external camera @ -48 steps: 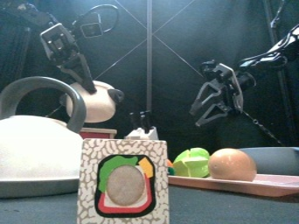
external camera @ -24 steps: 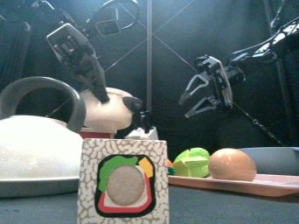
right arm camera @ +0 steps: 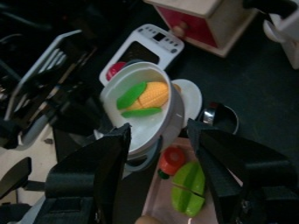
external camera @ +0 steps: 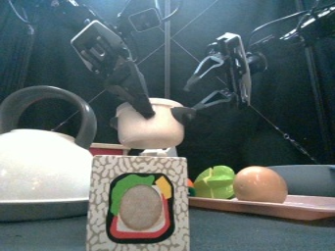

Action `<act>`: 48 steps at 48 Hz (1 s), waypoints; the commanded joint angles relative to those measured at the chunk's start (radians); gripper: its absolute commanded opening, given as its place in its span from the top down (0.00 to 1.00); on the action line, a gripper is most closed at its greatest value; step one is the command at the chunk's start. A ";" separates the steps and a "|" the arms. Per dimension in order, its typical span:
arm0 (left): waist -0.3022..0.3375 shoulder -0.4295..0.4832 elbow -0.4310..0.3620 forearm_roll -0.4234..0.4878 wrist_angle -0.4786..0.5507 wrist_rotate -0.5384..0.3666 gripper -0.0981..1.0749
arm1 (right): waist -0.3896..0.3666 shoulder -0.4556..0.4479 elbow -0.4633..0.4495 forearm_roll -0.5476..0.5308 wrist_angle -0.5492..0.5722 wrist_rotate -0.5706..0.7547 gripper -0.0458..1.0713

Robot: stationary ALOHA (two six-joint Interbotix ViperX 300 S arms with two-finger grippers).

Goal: Hand over pot

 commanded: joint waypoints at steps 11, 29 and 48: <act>-0.020 0.058 -0.095 0.017 -0.008 0.002 0.61 | 0.034 0.092 -0.086 0.006 0.094 -0.003 0.17; -0.020 0.075 -0.106 0.048 -0.008 0.002 0.61 | 0.066 0.160 -0.153 0.002 0.322 -0.008 0.18; -0.020 0.100 -0.109 0.060 -0.014 0.002 0.61 | 0.069 0.190 -0.181 0.000 0.327 -0.011 0.36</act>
